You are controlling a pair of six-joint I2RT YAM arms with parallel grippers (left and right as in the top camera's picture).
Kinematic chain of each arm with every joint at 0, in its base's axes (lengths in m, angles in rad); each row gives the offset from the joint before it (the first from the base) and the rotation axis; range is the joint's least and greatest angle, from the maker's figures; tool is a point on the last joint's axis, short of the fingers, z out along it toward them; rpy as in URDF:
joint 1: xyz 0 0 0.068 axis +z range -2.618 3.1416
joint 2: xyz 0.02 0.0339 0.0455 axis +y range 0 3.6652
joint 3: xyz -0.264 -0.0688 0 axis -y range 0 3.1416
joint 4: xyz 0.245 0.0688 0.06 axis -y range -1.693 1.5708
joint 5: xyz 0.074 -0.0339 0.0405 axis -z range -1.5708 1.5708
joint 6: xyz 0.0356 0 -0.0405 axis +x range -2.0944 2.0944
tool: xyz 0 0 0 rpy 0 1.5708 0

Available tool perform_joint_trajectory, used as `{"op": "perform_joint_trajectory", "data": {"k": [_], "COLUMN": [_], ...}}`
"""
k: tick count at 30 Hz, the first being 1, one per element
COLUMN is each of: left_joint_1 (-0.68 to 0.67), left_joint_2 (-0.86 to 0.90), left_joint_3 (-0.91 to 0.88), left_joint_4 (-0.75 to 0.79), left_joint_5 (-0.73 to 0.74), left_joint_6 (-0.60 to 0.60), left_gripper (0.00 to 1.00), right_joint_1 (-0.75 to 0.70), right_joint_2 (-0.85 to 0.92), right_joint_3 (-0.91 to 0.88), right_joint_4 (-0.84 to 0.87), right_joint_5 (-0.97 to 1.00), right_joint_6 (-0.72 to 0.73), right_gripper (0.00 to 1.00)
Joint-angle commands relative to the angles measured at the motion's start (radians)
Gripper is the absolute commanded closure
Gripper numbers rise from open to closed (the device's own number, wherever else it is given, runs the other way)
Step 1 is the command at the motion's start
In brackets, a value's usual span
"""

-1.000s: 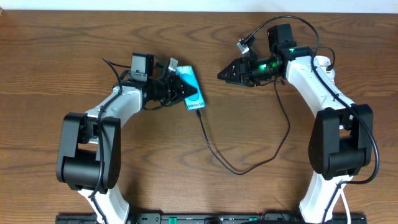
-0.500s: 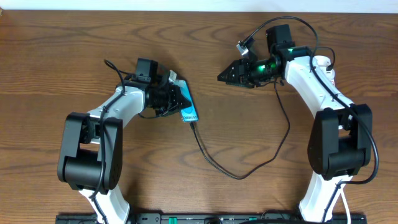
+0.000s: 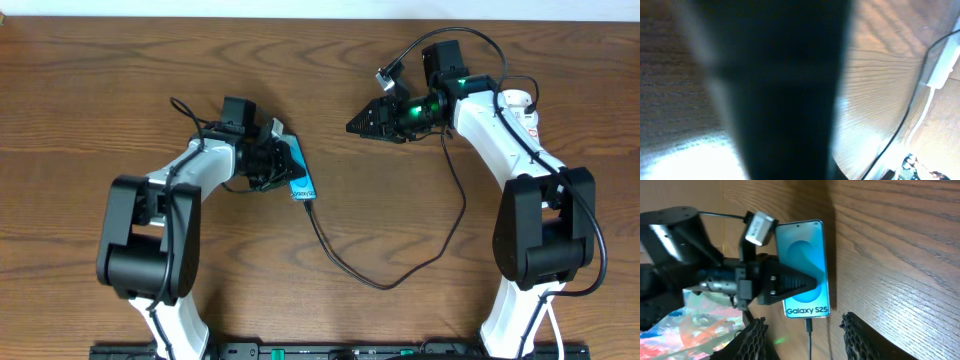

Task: Plug charger to phone and switch on socket
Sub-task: 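Lower the plugged phone flat onto the table with the left gripper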

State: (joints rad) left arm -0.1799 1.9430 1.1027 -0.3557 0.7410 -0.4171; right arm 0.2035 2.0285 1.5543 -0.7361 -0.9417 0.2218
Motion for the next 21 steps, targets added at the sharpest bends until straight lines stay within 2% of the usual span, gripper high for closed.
{"op": "perform_joint_trajectory", "data": {"k": [1,10,16,21], "left_joint_1": [-0.002,-0.002,-0.002,-0.002], "left_joint_2": [0.028,0.028,0.028,0.028], "left_joint_3": [0.007,0.007,0.007,0.007], "left_joint_4": [0.002,0.005,0.005,0.005], "left_joint_5": [0.009,0.009,0.005,0.005], "left_joint_6": [0.024,0.024,0.024,0.024], "left_gripper": [0.93,0.93,0.85,0.83], "right_joint_1": [0.008,0.008,0.008,0.007], "right_joint_2": [-0.019,-0.019,-0.019,-0.019], "right_joint_3": [0.002,0.002,0.002,0.002], "right_joint_4": [-0.001,-0.001,-0.002,-0.002], "right_joint_5": [0.006,0.020,0.020,0.020], "right_joint_6": [-0.021,-0.021,-0.021,-0.021], "right_gripper": [0.52,0.51,0.51,0.51]}}
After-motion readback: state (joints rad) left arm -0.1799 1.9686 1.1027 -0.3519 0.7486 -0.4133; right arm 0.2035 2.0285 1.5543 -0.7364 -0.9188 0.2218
